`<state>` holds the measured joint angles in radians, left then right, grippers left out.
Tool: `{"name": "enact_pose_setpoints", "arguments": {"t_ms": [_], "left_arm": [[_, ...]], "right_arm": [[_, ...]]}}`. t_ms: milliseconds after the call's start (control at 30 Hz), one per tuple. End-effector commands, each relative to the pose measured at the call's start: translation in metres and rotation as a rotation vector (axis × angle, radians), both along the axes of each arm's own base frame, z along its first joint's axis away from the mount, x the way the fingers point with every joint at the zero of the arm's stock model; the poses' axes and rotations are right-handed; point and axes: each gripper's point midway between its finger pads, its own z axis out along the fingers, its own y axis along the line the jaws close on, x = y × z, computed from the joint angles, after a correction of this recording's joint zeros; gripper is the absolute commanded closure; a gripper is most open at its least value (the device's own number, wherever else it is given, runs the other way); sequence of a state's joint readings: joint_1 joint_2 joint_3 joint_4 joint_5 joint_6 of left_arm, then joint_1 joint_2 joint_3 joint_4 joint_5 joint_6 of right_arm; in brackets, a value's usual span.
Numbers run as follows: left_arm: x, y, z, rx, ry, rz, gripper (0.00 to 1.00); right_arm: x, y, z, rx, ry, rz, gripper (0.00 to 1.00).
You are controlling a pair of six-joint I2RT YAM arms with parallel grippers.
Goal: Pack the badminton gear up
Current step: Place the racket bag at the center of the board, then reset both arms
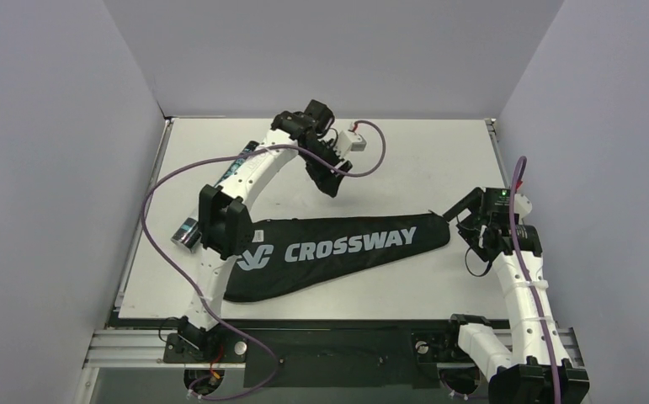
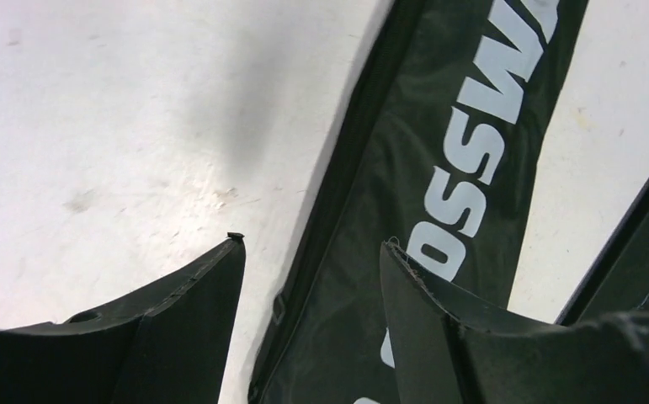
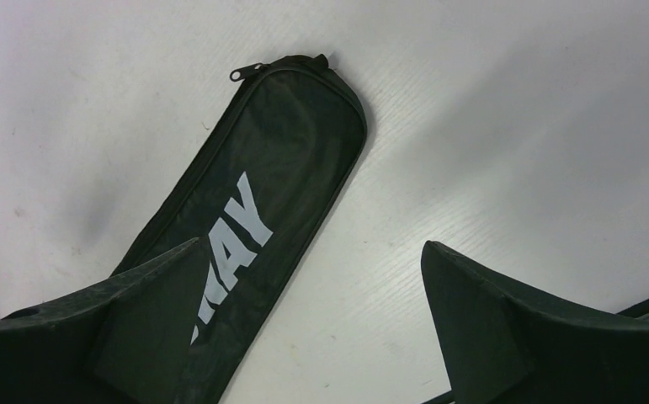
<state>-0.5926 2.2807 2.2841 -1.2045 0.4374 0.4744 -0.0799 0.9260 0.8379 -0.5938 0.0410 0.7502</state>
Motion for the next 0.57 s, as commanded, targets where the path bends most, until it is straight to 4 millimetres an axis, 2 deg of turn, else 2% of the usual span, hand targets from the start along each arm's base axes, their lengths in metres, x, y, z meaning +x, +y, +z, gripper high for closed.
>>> {"name": "enact_pose_setpoints", "arguments": {"t_ms": [0,33,100,133,167,200,233,267,300,333,367,433,533], "left_arm": [[0.027,0.027,0.098,-0.141,-0.162,0.164,0.3],[0.021,0.033,0.118,-0.18,-0.167,0.185,0.29],[0.023,0.063,0.138,-0.222,-0.151,0.297,0.27],[0.025,0.07,0.144,-0.251,-0.139,0.36,0.27],[0.022,0.09,0.149,-0.261,-0.126,0.417,0.27],[0.023,0.099,0.152,-0.282,-0.119,0.465,0.27],[0.018,0.121,0.148,-0.285,-0.097,0.515,0.27],[0.02,0.129,0.152,-0.312,-0.109,0.545,0.27],[0.013,0.151,0.142,-0.311,-0.089,0.603,0.27],[0.011,0.161,0.122,-0.307,-0.061,0.648,0.27],[0.009,0.18,0.131,-0.323,-0.109,0.696,0.27],[0.004,0.203,0.119,-0.308,-0.15,0.774,0.27],[-0.012,0.221,0.093,-0.296,-0.188,0.836,0.26]], "right_arm": [[0.013,0.003,0.02,-0.009,-0.069,0.046,0.08],[0.015,0.003,0.025,-0.012,-0.081,0.052,0.08],[0.015,0.002,0.033,-0.031,-0.09,0.076,0.07],[0.014,0.006,0.037,-0.019,-0.092,0.096,0.07],[0.013,0.007,0.038,-0.015,-0.09,0.098,0.07],[0.011,0.009,0.041,-0.008,-0.091,0.105,0.07],[0.01,0.01,0.042,-0.006,-0.095,0.109,0.07],[0.008,0.011,0.043,-0.002,-0.104,0.113,0.07],[0.007,0.012,0.043,-0.001,-0.11,0.115,0.07],[0.005,0.013,0.044,0.002,-0.121,0.119,0.07],[0.004,0.014,0.043,0.001,-0.125,0.125,0.07],[0.0,0.016,0.042,-0.001,-0.132,0.141,0.07],[-0.006,0.013,0.039,-0.023,-0.139,0.145,0.07]]}}
